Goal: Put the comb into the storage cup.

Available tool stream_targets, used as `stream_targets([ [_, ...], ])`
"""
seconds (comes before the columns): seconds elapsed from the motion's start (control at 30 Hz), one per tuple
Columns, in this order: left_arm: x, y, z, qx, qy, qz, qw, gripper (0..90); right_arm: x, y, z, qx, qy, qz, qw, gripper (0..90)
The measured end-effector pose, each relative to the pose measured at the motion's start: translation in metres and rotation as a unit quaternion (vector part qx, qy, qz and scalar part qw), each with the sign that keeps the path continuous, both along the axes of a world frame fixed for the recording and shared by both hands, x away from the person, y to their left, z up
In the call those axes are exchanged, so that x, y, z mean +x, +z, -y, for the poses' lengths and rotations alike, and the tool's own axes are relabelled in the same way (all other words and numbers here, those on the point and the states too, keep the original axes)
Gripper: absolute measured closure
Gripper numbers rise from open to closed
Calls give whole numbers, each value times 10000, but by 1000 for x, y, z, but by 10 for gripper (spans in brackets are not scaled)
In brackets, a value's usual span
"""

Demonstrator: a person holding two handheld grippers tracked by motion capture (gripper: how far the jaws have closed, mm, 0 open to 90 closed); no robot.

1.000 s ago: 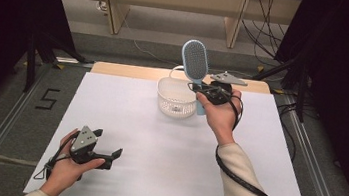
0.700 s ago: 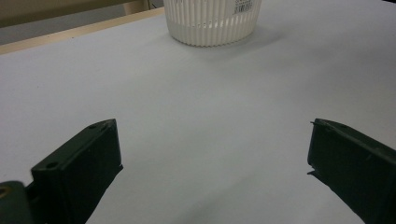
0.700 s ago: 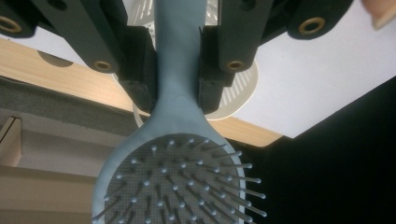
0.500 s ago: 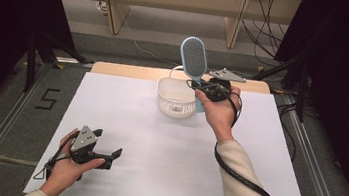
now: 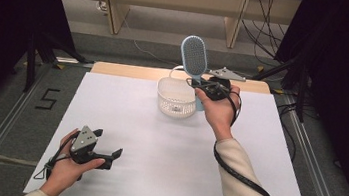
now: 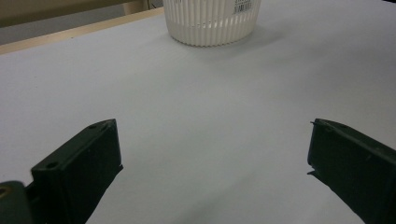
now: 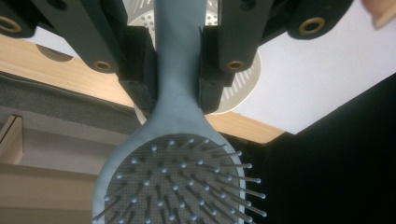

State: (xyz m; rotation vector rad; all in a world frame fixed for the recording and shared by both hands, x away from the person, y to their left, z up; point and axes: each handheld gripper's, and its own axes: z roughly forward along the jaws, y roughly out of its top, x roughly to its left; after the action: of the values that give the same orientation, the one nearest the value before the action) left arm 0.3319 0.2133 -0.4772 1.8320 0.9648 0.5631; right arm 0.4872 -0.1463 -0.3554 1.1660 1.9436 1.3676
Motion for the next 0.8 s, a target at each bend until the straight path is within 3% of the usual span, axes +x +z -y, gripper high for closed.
stream_targets([
  [0.8,0,0,0,-7,1,5,10000,21,7,1,-7,2,-21,3,10000,711],
])
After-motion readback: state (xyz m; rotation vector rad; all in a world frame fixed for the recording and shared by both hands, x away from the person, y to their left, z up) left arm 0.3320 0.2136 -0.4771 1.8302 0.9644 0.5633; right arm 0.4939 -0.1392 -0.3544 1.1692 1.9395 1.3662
